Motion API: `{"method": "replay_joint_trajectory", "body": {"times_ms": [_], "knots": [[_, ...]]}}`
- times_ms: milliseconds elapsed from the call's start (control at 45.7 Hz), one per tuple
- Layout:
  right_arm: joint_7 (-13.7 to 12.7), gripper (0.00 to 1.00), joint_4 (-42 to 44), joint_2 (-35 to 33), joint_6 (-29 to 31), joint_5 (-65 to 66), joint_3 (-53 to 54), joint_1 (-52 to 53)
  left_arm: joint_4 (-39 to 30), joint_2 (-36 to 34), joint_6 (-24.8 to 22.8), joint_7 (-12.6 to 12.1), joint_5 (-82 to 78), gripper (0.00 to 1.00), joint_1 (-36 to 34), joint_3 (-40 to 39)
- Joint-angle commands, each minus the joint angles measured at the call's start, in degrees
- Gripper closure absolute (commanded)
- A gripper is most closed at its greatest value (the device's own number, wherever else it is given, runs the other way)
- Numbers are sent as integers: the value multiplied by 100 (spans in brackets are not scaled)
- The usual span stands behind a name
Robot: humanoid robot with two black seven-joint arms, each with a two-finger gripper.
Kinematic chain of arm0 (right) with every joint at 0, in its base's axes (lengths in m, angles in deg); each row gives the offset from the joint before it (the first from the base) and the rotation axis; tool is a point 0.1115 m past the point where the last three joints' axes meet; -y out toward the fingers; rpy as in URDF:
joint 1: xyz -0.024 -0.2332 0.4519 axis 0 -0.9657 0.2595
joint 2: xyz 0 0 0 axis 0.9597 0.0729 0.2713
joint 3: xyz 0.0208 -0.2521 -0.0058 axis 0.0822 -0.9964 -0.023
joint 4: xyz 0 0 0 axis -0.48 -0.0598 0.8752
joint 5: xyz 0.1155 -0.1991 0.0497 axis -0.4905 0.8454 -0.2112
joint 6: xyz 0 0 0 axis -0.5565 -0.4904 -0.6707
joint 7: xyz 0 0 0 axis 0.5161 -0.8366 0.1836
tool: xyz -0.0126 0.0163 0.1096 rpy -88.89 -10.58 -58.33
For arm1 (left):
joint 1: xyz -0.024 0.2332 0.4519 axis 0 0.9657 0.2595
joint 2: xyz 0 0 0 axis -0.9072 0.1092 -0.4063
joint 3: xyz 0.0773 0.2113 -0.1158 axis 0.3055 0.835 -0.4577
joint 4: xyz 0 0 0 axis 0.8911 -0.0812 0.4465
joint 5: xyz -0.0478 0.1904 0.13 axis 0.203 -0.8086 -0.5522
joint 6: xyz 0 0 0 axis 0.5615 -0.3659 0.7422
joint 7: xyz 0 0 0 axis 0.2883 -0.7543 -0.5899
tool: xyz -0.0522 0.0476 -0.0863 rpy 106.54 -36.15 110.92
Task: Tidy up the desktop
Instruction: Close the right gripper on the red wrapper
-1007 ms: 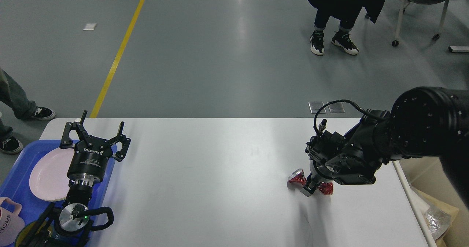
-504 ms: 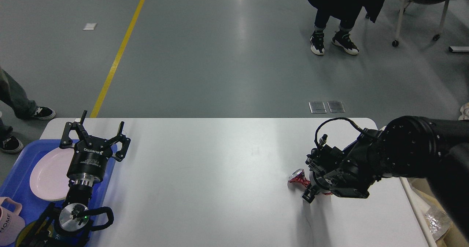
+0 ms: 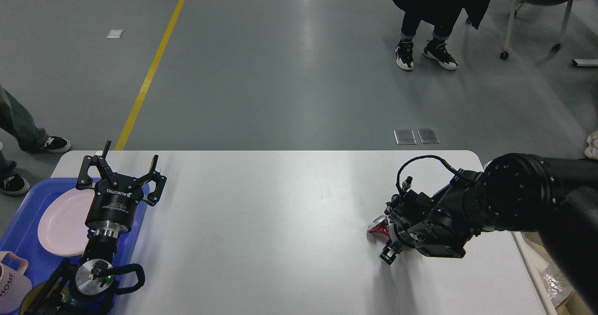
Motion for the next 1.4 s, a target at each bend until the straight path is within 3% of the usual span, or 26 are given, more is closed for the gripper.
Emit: {"method": "replay_joint_trajectory", "body": {"times_ms": [0, 613, 766, 963, 1379], "knots": [[0, 28, -1, 12, -19, -1, 1, -1, 0, 0, 0, 0, 1, 4, -3, 0], [-9, 29, 368, 21, -63, -45, 1, -142, 0, 0, 0, 0, 1, 4, -3, 0], [-9, 69, 342, 21, 25, -45, -8, -150, 0, 0, 0, 0, 1, 4, -3, 0], [-17, 99, 342, 21, 52, -63, -8, -168, 0, 0, 0, -9, 1, 4, -3, 0], [-9, 100, 246, -50, 368, -985, 10, 130, 0, 0, 0, -9, 1, 4, -3, 0]]}}
